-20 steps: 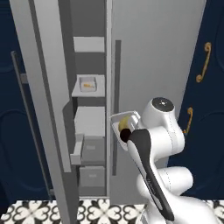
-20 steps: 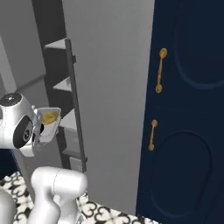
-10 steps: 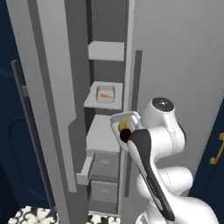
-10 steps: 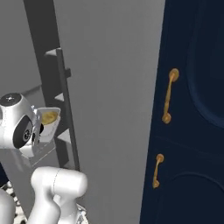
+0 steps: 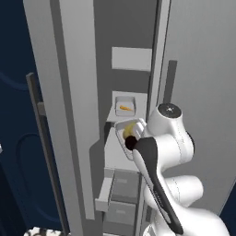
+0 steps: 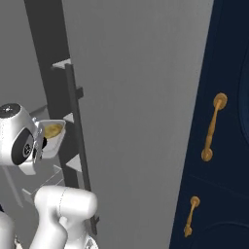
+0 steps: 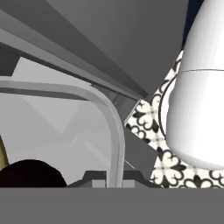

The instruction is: Take the meat container that has the shrimp and place it on the second highest rack of the freezer. Then take the vegetable container that has the avocado and potato and place it on the highest rack of the freezer.

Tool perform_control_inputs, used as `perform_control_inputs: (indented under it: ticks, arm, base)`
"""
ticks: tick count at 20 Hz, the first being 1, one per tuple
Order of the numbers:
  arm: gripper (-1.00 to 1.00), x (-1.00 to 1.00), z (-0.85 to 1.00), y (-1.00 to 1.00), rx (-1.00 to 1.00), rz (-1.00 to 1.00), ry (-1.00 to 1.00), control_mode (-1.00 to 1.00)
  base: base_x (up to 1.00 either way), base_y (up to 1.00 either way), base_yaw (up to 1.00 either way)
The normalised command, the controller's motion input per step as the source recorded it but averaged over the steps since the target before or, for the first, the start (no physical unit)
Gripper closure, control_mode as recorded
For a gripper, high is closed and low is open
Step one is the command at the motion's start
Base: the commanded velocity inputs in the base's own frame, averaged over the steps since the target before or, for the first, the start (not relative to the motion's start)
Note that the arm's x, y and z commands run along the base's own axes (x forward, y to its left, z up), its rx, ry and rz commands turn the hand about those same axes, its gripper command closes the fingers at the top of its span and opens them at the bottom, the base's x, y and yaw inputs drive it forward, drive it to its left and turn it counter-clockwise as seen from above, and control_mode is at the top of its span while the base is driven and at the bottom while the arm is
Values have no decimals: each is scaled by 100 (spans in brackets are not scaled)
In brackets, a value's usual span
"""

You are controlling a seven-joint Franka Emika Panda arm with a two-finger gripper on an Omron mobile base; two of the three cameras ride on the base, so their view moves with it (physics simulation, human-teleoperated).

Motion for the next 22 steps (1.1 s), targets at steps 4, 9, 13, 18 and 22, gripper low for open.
perform_control_inputs:
  ticks: [4,9,13,18,22]
  arm:
    - [100,0,0,0,0,0,0,100]
    - [100,5,6,0,2,0,0,-100]
    - [100,22,91,0,4,-4,-13,-100]
    - [100,43,78,0,3,-6,-18,-100]
    - [100,51,68,0,5,-3,-17,-100]
  base:
    - [70,0,0]
    - [49,7,0]
    - [0,0,0]
    - [0,0,0]
    - [0,0,0]
